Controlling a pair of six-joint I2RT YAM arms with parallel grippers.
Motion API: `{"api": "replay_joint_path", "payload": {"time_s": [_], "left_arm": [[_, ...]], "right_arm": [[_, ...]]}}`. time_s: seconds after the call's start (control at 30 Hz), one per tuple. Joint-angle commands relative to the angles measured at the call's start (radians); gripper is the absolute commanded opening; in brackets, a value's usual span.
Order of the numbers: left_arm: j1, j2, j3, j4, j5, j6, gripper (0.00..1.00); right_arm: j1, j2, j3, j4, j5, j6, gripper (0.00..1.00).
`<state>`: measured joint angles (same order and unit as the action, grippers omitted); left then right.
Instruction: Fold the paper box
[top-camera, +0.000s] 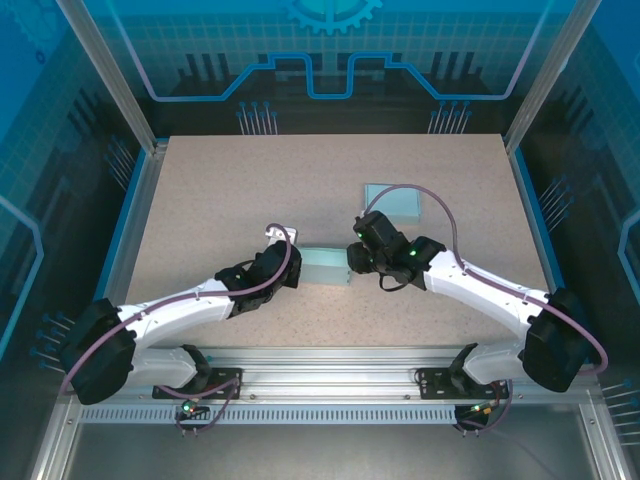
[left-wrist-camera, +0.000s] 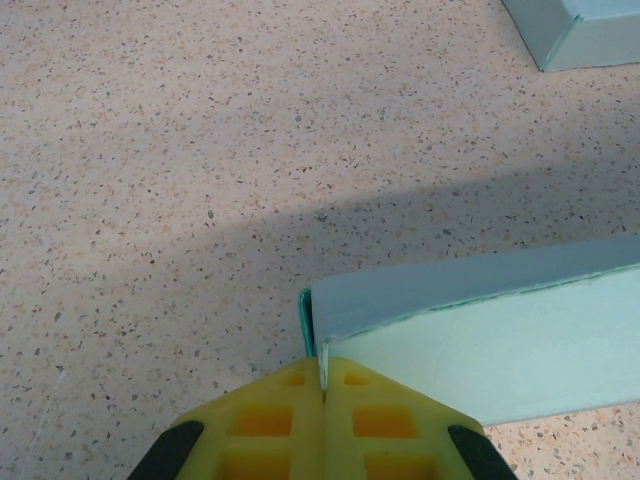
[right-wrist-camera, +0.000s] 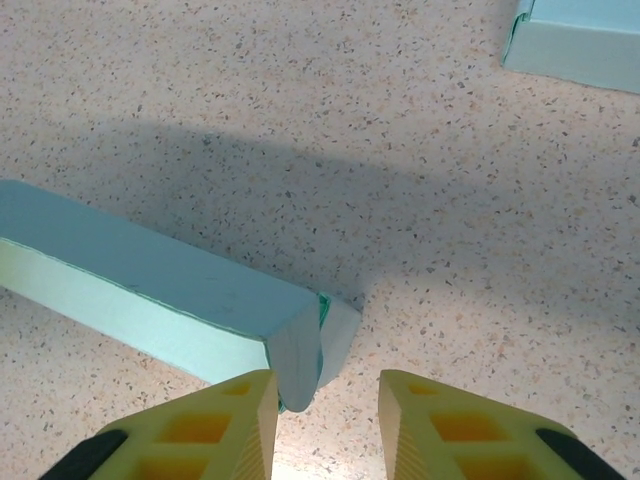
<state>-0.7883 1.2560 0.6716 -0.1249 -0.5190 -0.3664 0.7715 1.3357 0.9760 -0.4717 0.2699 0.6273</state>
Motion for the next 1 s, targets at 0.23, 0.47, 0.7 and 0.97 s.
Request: {"api": "replay_joint_path", "payload": {"time_s": [0.23, 0.47, 0.7, 0.97], "left_arm": [[-0.010, 0.036, -0.012, -0.110, 0.054, -0.010, 0.00], [-0.009, 0.037, -0.018, -0.105, 0.055, -0.009, 0.00], [-0.009, 0.048, -0.017, -0.096, 0.054, -0.011, 0.00], [-0.009, 0.065, -0.016, -0.087, 0.051, -0.006, 0.00]], "right_arm": [[0.023, 0.070, 0.002, 0.031, -0.034, -0.018, 0.27], [0.024, 0.098, 0.022, 0.027, -0.017, -0.018, 0.14], [0.025, 0.067, 0.043, 0.016, -0.055, 0.006, 0.12], [0.016, 0.056, 0.060, 0.035, -0.120, 0.035, 0.03]]}}
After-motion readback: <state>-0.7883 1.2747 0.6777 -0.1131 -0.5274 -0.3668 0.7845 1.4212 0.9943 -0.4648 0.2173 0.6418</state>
